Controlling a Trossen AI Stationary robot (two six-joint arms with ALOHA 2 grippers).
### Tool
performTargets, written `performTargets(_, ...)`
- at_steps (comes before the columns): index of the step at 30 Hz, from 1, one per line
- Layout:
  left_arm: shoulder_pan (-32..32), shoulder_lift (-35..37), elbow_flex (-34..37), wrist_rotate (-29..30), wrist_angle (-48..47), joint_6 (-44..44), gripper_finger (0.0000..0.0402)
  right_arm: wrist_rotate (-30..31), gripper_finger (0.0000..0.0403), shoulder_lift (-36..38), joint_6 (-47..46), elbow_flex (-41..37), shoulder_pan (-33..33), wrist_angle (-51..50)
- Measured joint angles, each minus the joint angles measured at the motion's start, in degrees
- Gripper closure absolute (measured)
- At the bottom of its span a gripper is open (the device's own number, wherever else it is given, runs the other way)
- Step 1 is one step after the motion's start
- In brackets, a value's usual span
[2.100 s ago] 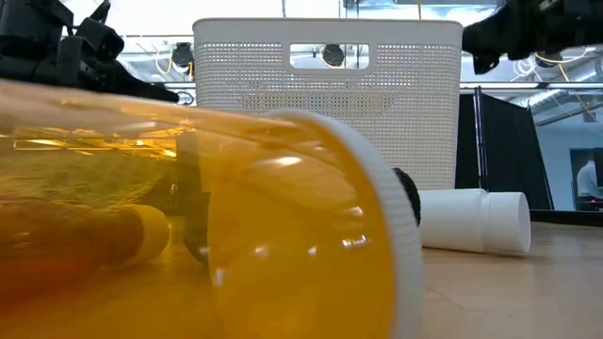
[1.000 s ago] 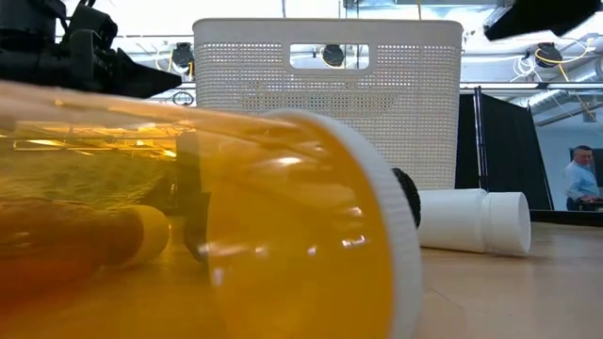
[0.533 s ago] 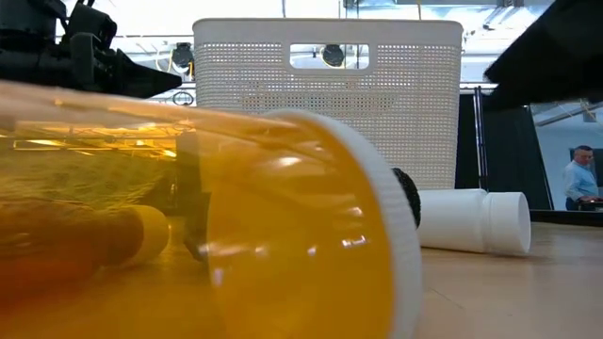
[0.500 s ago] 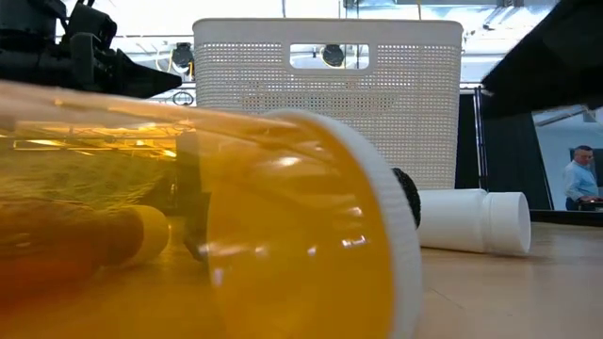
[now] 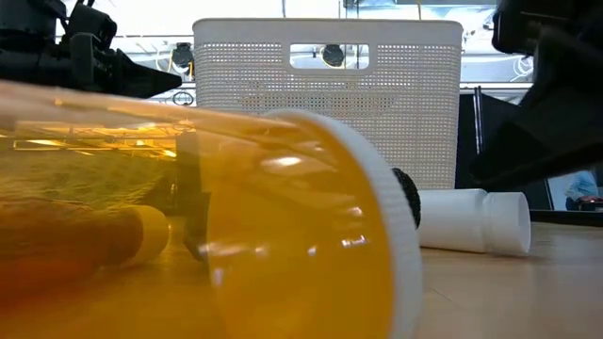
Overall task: Pick & place medical supplies in basket/bin
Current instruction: Put the white pill bottle into the white bin
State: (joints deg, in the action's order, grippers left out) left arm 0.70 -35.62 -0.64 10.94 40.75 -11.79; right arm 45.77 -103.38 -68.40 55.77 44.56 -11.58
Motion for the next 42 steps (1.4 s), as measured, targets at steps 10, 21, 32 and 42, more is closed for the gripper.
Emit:
performTargets(10,0.01,0.0,0.0,-0.15,-0.07,0.24,0.0364,-7.08,0.0147,-3.68,0.04,0.0,-1.53,0.15)
performTargets(21,-0.01,0.0,0.0,-0.15,-0.2,0.24,0.0364,-4.93,0.0218,-3.61,4.05,0.02,-1.04,1.5)
performTargets(32,-0.01,0.0,0.0,-0.13,-0.26,0.24,0.0364,-5.48,0.0256,0.84,12.21,-0.02,-0.22,2.37)
performTargets(42,-0.01,0.0,0.0,-0.11,-0.26,-0.09,0.0364,-9.13,0.0256,23.95,48.99,0.0,1.1,3.01)
